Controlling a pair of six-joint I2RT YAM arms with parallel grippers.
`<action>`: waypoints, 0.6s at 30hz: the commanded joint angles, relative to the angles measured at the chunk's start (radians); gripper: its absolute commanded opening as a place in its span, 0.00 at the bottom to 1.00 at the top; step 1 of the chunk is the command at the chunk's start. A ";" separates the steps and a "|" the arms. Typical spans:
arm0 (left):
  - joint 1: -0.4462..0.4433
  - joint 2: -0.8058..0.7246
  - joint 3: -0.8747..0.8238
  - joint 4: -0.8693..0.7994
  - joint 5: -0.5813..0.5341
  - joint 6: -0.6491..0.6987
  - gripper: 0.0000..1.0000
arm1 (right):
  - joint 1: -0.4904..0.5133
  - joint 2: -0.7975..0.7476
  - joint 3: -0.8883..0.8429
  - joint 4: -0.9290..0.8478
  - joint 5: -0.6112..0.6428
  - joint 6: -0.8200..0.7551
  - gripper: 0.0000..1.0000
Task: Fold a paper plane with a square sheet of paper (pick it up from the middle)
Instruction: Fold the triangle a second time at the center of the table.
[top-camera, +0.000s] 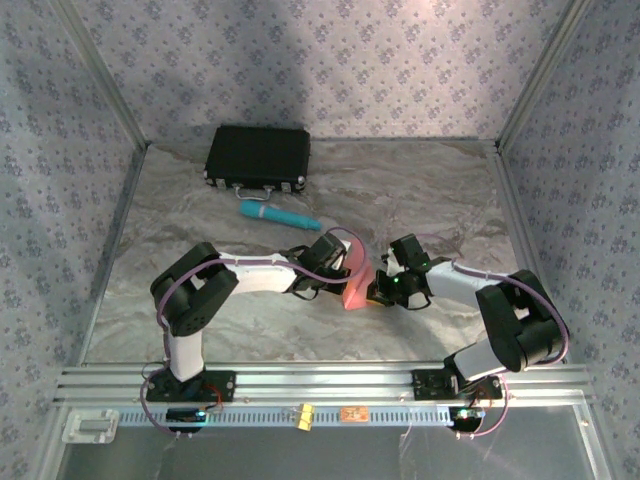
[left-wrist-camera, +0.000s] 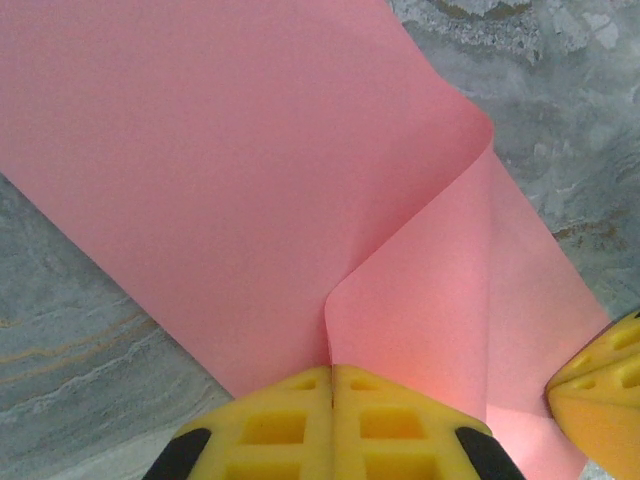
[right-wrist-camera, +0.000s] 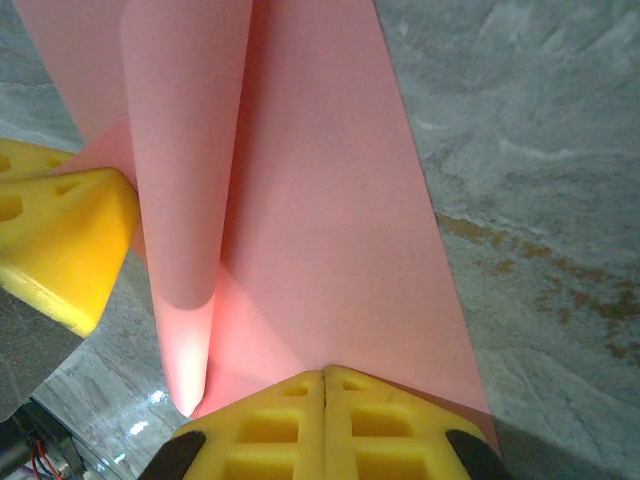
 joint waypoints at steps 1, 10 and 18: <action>-0.005 0.010 0.016 -0.017 -0.008 0.014 0.04 | 0.003 0.019 -0.008 -0.040 0.037 -0.013 0.03; -0.005 0.015 -0.005 -0.009 -0.007 0.012 0.03 | 0.004 0.018 -0.004 -0.035 0.031 -0.014 0.04; -0.005 0.027 -0.012 -0.004 -0.005 0.007 0.01 | 0.003 0.011 -0.003 -0.020 0.025 -0.006 0.05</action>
